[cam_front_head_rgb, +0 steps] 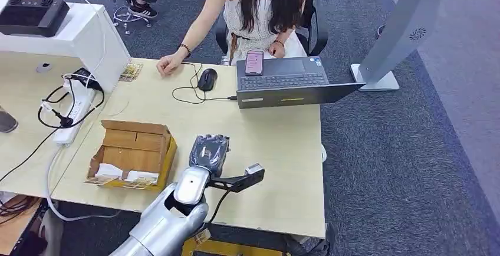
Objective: Pass the card to the sensor for recognition and then transmit it.
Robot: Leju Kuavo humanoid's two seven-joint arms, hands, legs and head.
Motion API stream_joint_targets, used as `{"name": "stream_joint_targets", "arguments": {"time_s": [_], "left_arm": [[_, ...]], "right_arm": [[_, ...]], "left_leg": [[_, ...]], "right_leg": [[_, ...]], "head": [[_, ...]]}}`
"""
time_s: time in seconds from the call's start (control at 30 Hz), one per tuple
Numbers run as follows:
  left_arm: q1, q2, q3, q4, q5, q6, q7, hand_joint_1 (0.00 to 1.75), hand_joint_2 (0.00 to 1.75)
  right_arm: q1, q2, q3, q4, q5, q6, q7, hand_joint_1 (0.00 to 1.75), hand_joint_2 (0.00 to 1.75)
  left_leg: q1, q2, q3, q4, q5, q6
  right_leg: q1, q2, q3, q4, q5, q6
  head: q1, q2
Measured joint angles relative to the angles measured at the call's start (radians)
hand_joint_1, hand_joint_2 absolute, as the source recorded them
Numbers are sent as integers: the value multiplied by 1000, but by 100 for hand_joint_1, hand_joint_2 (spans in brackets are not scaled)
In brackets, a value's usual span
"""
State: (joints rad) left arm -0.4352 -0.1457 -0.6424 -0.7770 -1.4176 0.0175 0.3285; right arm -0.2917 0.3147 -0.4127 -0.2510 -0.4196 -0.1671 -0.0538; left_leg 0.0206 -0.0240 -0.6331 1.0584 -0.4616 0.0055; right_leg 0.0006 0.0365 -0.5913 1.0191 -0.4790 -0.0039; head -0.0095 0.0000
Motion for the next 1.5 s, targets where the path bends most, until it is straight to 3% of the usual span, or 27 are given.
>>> {"name": "stream_joint_targets", "arguments": {"time_s": [0.5,0.8,1.0,1.1,1.27,1.37,1.5], "left_arm": [[1,8,163,94,-32,-2,52,175,175],[6,10,205,103,-19,-5,-3,175,175],[12,5,206,83,-1,106,-88,175,175],[9,6,205,24,0,211,-137,175,175],[-55,18,203,-52,29,329,-183,175,175],[-120,26,203,-53,37,344,-176,175,175],[-258,43,203,-10,24,304,-139,175,175]], "right_arm": [[19,-7,77,-11,-55,-33,5,0,175],[25,-9,101,-19,-80,-34,0,0,175],[32,-12,113,-19,-112,-32,-12,0,175],[34,-13,123,-19,-125,-32,-13,0,175],[32,-13,157,-19,-129,-35,-2,0,175],[28,-13,178,-19,-131,-35,9,0,175],[27,-13,211,-19,-130,-35,34,0,175]], "left_leg": [[0,0,0,0,0,0],[0,-2,0,0,0,0],[0,-3,0,0,1,0],[0,-3,0,0,1,0],[0,-3,-1,0,1,0],[0,-3,-1,0,1,0],[0,-2,-1,0,2,-1]], "right_leg": [[0,-1,0,0,0,0],[0,-2,1,0,0,0],[0,-3,1,0,0,0],[0,-3,1,0,0,0],[0,-3,0,0,0,0],[0,-3,1,1,0,0],[0,-2,0,2,1,-1]], "head": [[0,0],[0,0],[0,0],[0,0],[0,0],[0,0],[0,0]]}}
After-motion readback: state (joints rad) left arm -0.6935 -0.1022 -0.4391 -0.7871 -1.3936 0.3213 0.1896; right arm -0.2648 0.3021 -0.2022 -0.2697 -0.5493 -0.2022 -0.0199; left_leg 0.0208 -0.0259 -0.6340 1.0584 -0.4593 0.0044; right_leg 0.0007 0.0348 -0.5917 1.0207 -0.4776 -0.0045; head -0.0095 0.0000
